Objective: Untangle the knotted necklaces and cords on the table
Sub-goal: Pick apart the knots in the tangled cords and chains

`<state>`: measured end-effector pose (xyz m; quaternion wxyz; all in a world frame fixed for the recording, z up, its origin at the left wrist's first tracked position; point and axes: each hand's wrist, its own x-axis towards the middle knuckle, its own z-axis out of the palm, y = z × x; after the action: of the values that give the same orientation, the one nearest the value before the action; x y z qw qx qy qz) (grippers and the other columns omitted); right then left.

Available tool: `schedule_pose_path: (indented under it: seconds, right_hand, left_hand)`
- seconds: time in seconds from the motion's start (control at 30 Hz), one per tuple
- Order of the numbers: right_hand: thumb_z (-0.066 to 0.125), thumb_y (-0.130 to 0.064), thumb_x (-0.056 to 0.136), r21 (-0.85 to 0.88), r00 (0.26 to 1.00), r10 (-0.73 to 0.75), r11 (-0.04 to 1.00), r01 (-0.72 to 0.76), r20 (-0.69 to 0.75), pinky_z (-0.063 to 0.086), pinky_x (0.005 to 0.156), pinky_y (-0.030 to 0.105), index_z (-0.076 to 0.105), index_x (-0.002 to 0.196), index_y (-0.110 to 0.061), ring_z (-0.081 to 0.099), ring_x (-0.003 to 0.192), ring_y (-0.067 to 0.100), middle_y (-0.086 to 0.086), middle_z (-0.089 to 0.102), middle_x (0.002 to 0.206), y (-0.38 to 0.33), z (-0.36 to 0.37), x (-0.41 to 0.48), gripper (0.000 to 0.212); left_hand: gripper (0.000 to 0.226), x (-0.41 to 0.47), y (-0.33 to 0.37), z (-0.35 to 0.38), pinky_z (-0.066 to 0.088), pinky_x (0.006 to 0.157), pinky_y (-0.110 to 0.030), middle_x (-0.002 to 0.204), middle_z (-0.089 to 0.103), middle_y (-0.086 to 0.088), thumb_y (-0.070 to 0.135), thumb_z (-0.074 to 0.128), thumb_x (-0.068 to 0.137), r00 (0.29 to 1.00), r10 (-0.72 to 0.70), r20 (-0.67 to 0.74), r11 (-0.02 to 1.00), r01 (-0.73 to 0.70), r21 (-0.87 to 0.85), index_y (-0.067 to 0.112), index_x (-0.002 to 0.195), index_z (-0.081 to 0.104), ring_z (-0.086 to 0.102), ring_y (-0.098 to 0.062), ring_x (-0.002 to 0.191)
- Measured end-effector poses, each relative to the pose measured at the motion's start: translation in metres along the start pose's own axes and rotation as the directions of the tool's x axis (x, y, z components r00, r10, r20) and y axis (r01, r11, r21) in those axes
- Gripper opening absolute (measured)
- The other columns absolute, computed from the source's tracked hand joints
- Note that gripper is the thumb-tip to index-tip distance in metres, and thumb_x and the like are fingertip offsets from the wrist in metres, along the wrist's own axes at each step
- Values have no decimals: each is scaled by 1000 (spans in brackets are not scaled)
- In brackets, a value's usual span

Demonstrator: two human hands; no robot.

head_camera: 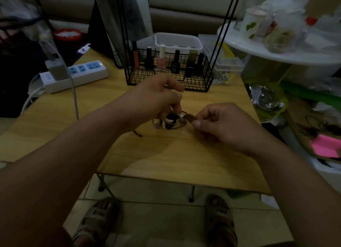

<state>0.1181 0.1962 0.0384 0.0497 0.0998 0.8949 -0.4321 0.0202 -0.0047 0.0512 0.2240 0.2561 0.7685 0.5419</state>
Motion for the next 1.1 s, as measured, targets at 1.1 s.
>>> schedule_pose_path:
  seconds: [1.1]
  right_hand:
    - [50,-14,107,704,997,2,708,57,-83,39,51,24,64,106,-10,42,57,10,-2,48,68,-7,-11,5,15]
  left_hand:
    - [15,-3,-2,-3,47,57,-20,88,72,1,17,66,100,986,-61,156,981,30,193,24,111,73,61,-5,71]
